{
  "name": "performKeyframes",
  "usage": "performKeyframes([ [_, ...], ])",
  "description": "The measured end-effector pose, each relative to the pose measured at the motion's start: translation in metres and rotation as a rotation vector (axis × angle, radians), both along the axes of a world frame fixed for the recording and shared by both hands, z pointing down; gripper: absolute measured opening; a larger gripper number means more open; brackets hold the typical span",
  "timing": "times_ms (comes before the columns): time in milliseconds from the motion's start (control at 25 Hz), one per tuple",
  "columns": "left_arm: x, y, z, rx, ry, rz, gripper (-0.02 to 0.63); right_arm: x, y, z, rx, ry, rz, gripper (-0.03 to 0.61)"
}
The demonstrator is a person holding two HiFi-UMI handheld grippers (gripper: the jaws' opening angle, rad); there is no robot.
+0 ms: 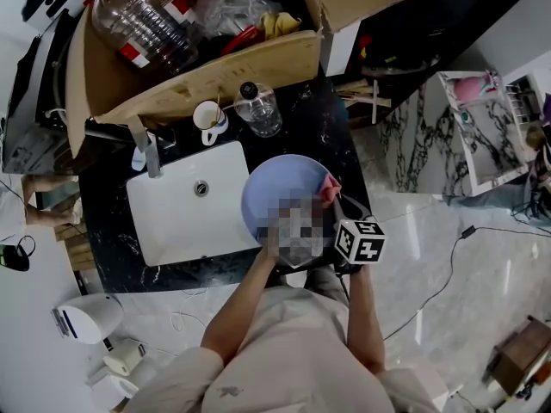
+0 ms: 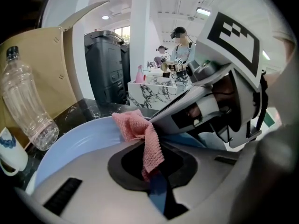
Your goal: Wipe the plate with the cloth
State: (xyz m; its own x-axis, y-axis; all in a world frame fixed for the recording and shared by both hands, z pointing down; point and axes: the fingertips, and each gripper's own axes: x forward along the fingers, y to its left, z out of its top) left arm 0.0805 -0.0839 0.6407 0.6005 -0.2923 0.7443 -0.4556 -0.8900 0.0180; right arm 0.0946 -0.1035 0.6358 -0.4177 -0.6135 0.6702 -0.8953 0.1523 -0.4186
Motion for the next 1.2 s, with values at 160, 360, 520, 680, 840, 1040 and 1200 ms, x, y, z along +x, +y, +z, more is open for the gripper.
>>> performKeyframes([
  [160, 0.0, 0.004, 0.0, -0.012, 0.0, 0.024, 0.034, 0.001, -0.001, 0.0, 0.005, 0.006, 0.016, 0.02],
  [360, 0.0, 0.013, 0.0, -0.039, -0.005, 0.069, 0.032, 0.002, -0.002, 0.0, 0.004, -0.003, 0.034, 0.019],
  [520, -0.001, 0.022, 0.0, -0.054, -0.023, 0.109, 0.034, 0.003, -0.001, 0.0, 0.006, 0.004, 0.037, 0.02],
  [680, -0.003, 0.032, 0.001, -0.072, -0.045, 0.151, 0.034, 0.003, -0.001, 0.0, 0.012, 0.012, 0.039, 0.02],
  [840, -0.004, 0.043, 0.001, -0.095, -0.067, 0.201, 0.034, 0.002, -0.001, 0.0, 0.014, 0.018, 0.043, 0.02],
  [1040, -0.004, 0.058, 0.001, -0.128, -0.086, 0.259, 0.034, 0.002, -0.001, -0.001, 0.015, 0.024, 0.044, 0.02],
  [1200, -0.006, 0.065, 0.002, -0.145, -0.1, 0.285, 0.032, 0.003, -0.002, -0.001, 0.018, 0.027, 0.046, 0.02],
])
